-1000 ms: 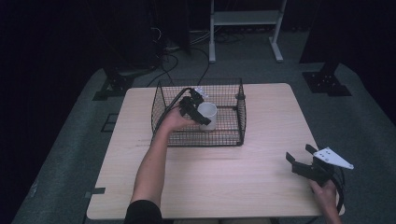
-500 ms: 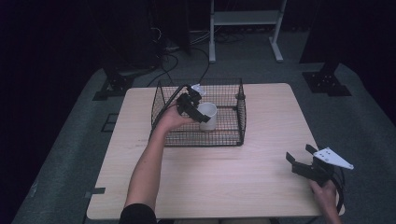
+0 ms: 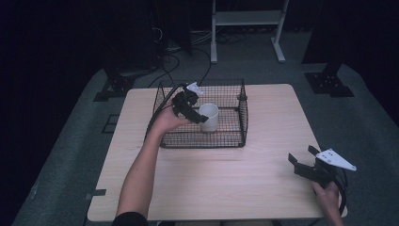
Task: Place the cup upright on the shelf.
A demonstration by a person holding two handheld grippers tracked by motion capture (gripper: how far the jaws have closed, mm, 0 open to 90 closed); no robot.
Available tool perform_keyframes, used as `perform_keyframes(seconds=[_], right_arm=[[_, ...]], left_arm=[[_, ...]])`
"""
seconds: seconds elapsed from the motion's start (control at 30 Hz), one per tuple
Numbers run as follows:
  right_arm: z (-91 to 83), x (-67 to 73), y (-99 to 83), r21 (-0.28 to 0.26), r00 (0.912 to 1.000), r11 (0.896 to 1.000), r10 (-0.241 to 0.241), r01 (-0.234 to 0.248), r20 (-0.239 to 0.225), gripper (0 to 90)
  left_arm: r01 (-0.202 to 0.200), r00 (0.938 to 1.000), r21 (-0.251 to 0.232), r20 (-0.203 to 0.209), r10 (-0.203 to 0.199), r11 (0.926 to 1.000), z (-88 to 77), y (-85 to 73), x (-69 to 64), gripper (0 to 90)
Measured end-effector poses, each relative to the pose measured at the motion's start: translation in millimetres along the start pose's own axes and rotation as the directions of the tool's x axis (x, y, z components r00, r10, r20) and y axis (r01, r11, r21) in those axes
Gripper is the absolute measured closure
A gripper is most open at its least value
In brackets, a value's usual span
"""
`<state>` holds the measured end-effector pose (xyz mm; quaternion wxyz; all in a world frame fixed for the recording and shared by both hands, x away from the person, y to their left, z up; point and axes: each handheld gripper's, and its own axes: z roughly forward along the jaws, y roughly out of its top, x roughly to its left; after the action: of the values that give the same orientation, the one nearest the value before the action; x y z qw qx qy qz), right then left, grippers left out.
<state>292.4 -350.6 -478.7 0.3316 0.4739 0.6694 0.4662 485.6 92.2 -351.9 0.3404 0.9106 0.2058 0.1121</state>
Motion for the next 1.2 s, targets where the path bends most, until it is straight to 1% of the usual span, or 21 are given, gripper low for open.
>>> perform_keyframes(seconds=[0.13,0.23,0.3,0.33,0.37,0.43,0.47,0.7,0.87,1.03,1.07,1.13,1.2], right_arm=[[0.0,-0.1,0.0,0.000,1.0000,1.000,0.002,-0.002,0.001,13.0],[0.0,0.0,0.0,0.001,1.0000,1.000,0.001,-0.001,0.001,13.0],[0.0,0.0,0.0,0.001,1.0000,1.000,0.001,-0.001,0.001,13.0],[0.0,0.0,0.0,0.000,1.0000,1.000,0.000,0.000,0.001,13.0],[0.0,0.1,0.0,0.000,1.0000,1.000,0.000,0.000,0.001,13.0],[0.0,0.0,0.0,0.001,1.0000,1.000,0.000,0.000,0.000,13.0],[0.0,0.0,0.0,0.001,1.0000,1.000,0.000,0.000,0.001,13.0],[0.1,0.1,0.0,0.001,1.0000,1.000,0.000,0.000,0.002,13.0],[0.1,0.2,0.0,0.001,1.0000,1.000,-0.001,0.001,0.002,13.0],[0.2,0.1,0.0,-0.001,1.0000,1.000,-0.002,0.002,0.002,13.0],[0.2,0.1,0.0,0.000,1.0000,1.000,-0.002,0.002,0.002,13.0],[0.2,0.1,0.1,0.000,1.0000,1.000,-0.002,0.002,0.002,13.0],[0.2,0.1,0.1,0.000,1.0000,1.000,-0.002,0.002,0.002,13.0]], left_arm=[[0.002,1.0000,-0.028,-0.001,-0.002,0.9996,-9.4,-1.4,-4.4,7.8],[-0.012,0.9999,-0.041,-0.010,0.011,0.9991,-15.6,-3.2,-10.1,7.8],[-0.023,0.9997,-0.046,-0.011,0.022,0.9987,-19.4,-4.8,-13.4,7.8],[-0.022,0.9997,-0.050,-0.013,0.022,0.9985,-21.0,-5.7,-15.3,7.8],[-0.023,0.9997,-0.044,-0.009,0.023,0.9987,-22.7,-6.1,-16.4,7.8],[-0.029,0.9995,-0.057,-0.015,0.028,0.9980,-26.0,-7.5,-19.7,7.8],[-0.026,0.9995,-0.065,-0.020,0.025,0.9976,-28.6,-8.4,-22.1,7.8],[-0.037,0.9990,-0.114,-0.027,0.034,0.9928,-42.7,-14.3,-36.0,7.8],[-0.033,0.9990,-0.130,-0.033,0.029,0.9910,-49.8,-19.4,-44.6,7.9],[-0.042,0.9982,-0.171,-0.048,0.035,0.9844,-57.3,-26.1,-56.9,7.9],[-0.041,0.9981,-0.180,-0.053,0.032,0.9827,-58.7,-27.7,-58.9,7.8],[-0.028,0.9987,-0.201,-0.048,0.019,0.9791,-62.0,-30.6,-62.2,7.8],[-0.026,0.9983,-0.217,-0.056,0.014,0.9759,-64.7,-32.8,-66.6,7.0]])
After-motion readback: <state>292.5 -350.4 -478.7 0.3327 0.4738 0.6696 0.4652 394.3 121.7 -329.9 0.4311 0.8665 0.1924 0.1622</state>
